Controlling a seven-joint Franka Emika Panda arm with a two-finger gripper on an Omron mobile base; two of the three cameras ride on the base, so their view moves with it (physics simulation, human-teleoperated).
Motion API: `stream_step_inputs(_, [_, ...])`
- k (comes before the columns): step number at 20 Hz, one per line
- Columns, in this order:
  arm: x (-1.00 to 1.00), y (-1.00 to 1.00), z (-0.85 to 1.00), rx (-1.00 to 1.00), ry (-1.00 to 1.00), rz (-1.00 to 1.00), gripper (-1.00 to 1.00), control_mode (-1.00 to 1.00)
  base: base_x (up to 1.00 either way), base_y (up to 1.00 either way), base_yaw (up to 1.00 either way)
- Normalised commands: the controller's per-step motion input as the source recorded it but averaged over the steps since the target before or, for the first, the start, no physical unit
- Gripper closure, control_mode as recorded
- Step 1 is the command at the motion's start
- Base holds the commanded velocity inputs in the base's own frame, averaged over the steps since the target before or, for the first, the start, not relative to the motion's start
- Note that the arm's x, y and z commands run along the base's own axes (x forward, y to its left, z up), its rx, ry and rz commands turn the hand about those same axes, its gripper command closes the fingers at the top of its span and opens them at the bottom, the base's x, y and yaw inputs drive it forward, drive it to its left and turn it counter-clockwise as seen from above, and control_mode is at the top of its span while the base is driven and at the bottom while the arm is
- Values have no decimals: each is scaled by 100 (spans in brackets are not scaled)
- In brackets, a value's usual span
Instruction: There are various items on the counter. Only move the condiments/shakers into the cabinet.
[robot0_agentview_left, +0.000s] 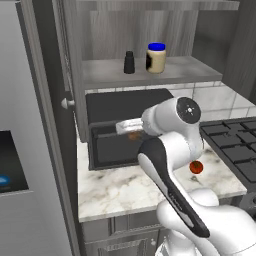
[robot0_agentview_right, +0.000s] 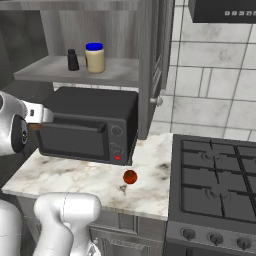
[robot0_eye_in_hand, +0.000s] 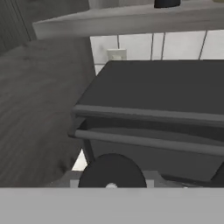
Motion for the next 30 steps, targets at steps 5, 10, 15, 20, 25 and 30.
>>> stream_step_inputs(5, [0, -12, 100, 23, -3, 0, 100, -100, 0, 0, 0])
stream_step_inputs(10, [0, 0, 100, 4, -6, -1, 100, -100, 0, 0, 0])
stream_step_inputs(15, [4, 7, 80, -7, -6, -6, 100, -100, 0, 0, 0])
stream_step_inputs(20, [28, 10, 2, -14, -6, -7, 100, -100, 0, 0, 0])
stream_step_inputs(25, [54, 0, 0, 0, 0, 0, 100, -100, 0, 0, 0])
stream_step_inputs(30, [64, 0, 0, 0, 0, 0, 100, -100, 0, 0, 0])
